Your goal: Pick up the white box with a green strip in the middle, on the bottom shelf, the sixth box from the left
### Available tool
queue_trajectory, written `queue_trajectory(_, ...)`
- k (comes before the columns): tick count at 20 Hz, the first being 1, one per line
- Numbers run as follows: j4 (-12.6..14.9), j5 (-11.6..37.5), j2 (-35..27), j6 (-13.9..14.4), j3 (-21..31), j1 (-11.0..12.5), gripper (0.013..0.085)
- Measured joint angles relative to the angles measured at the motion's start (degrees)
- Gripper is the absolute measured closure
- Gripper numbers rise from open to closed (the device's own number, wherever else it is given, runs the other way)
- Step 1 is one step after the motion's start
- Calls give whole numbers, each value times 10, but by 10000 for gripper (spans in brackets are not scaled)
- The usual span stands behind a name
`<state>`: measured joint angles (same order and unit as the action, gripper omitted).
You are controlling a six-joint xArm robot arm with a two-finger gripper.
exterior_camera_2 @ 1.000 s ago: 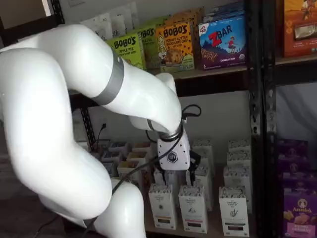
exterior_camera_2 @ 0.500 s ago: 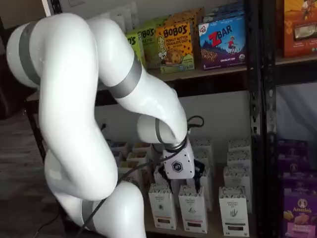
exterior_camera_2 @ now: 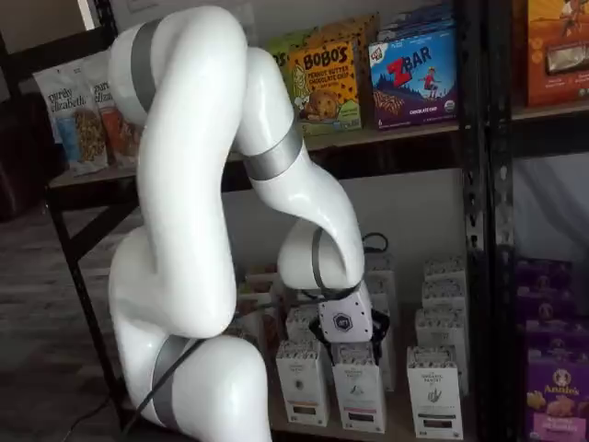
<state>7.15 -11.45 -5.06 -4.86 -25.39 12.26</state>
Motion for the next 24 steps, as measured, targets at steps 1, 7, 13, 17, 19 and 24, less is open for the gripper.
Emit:
queue_trajectory(1, 12, 3, -12, 10, -8, 1, 130)
queue_trajectory(7, 43, 29, -71, 26, -51, 17, 130)
queue_trajectory(13, 24, 18, -111, -9, -96, 33, 130)
queue_trajectory(17, -7, 19, -146, -51, -127, 44, 130)
queue_trajectory(19, -24, 19, -167, -73, -145, 49, 130)
queue_trajectory(24, -41, 31, -223, -102, -190, 62, 130)
